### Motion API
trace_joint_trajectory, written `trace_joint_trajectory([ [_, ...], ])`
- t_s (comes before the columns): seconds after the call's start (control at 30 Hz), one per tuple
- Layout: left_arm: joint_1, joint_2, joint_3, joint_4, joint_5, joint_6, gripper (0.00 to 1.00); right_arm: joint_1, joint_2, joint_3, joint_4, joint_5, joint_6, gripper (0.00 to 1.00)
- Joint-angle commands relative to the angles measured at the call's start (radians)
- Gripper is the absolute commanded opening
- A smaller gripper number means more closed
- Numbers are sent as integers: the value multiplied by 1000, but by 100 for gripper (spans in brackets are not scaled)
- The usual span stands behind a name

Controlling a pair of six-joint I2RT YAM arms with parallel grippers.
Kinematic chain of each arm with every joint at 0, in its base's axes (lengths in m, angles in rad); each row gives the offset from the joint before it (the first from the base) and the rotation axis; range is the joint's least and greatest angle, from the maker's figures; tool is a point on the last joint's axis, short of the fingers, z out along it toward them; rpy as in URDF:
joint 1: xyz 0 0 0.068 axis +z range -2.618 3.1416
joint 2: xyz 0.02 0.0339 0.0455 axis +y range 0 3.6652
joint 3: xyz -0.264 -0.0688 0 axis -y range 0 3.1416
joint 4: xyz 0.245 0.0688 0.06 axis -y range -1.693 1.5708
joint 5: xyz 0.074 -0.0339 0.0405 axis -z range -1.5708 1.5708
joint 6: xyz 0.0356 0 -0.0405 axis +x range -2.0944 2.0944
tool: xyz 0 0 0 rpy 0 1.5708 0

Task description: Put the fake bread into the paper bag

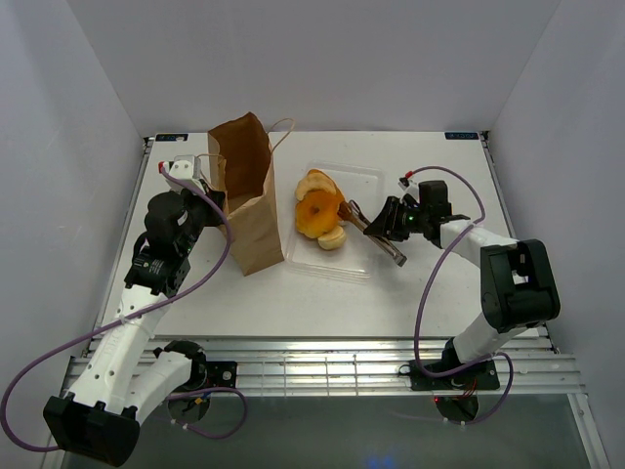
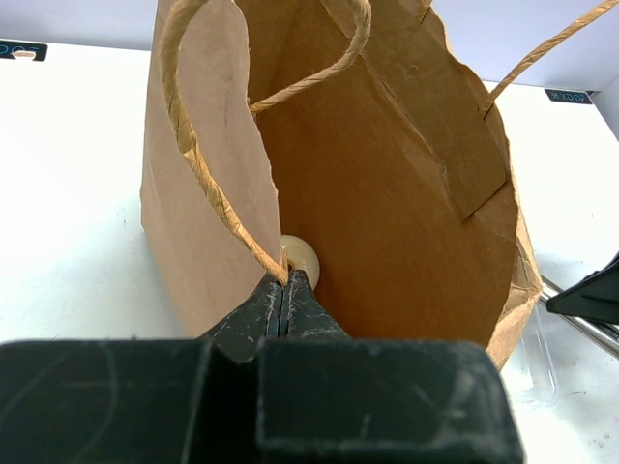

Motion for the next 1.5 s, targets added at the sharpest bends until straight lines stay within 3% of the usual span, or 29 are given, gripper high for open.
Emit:
trace_joint_trajectory([
  [0.0, -5, -22, 3, -9, 12, 4, 0, 7, -10, 64, 26, -32, -7, 38],
  [0.5, -5, -25, 0, -9, 11, 2, 0, 5, -134, 171, -192, 80, -97, 21],
  [1.03, -5, -18, -2, -7, 9, 2, 0, -7, -223, 228, -342, 204, -165, 10],
  [1.47, -5, -13, -3, -7, -2, 5, 0, -24, -318, 295, -474, 279, -229, 8],
])
